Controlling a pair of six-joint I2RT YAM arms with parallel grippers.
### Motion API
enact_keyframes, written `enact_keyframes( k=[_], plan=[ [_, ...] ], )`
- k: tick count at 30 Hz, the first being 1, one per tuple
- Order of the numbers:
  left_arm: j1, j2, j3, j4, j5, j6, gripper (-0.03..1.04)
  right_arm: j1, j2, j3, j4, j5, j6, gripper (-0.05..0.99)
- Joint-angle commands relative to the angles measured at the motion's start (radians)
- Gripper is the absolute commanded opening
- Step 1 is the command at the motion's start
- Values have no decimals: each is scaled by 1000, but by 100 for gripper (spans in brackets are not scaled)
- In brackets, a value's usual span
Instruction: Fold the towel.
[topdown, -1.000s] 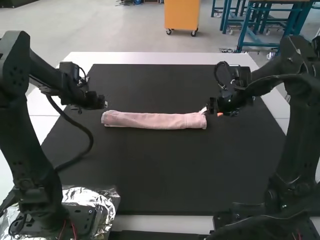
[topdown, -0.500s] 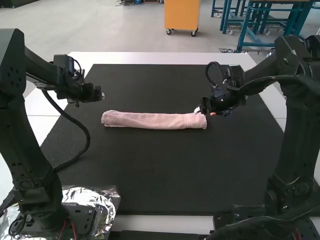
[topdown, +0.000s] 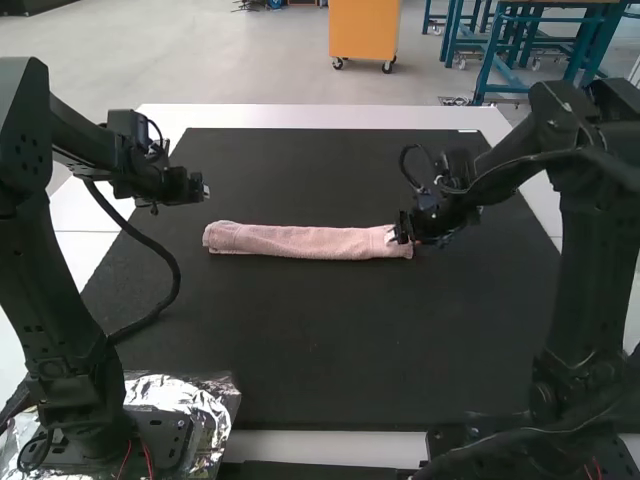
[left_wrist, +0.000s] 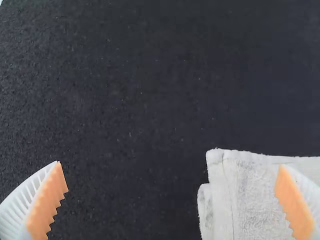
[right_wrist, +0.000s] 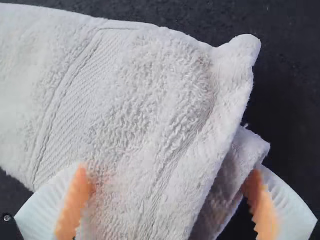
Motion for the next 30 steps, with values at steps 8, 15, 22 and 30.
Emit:
enact_keyframes(
  k=[8,15,22,30],
  plan=[
    [23,-22,6,-2,26,-8,97,-13,-3,-48,23,-77,13,-2],
    [35,-43,18,15,26,-5,97,-200,-187,4,-2,-78,4,-2],
    [30,-49,25,29,23,-10,97,-133,-221,6,-61,-110,10,-2],
    [1,-49,15,40,17,-10,97,102,-190,4,5,-104,75,-2]
  ],
)
